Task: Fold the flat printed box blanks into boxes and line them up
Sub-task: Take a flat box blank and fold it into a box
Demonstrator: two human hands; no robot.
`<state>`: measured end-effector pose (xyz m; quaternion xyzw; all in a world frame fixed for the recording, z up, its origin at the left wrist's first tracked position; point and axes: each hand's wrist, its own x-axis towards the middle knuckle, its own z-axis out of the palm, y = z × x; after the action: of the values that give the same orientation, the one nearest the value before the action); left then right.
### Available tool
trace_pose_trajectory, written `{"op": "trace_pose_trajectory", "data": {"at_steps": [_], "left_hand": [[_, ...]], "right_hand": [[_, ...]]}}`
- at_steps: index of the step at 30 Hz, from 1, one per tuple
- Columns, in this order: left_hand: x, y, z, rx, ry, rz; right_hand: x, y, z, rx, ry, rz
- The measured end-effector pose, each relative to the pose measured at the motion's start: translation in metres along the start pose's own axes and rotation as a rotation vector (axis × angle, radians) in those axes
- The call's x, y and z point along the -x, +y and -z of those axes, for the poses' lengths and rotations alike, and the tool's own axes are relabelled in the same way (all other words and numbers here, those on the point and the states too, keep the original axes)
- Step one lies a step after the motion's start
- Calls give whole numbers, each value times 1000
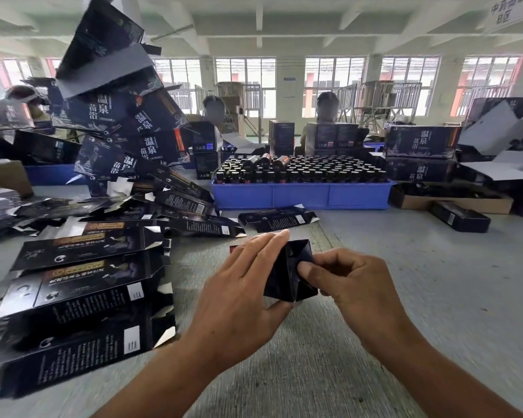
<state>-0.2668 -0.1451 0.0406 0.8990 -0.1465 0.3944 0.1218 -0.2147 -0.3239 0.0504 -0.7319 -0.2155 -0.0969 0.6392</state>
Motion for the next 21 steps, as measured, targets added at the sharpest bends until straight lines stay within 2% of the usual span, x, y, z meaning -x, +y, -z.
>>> {"op": "trace_pose_trajectory", "data": {"at_steps": [11, 17, 19, 21], "left_hand": [[0, -3, 3, 29, -23, 6], [2, -4, -4, -18, -137, -190], [1, -3, -4, -21, -76, -171], [0, -3, -2, 39, 63, -60]], "right_hand": [[1, -2, 2, 44, -105, 37], [6, 2, -6, 176, -186, 39], [3, 5, -7, 79, -94, -26], [-2, 7, -3, -44, -22, -113]]}}
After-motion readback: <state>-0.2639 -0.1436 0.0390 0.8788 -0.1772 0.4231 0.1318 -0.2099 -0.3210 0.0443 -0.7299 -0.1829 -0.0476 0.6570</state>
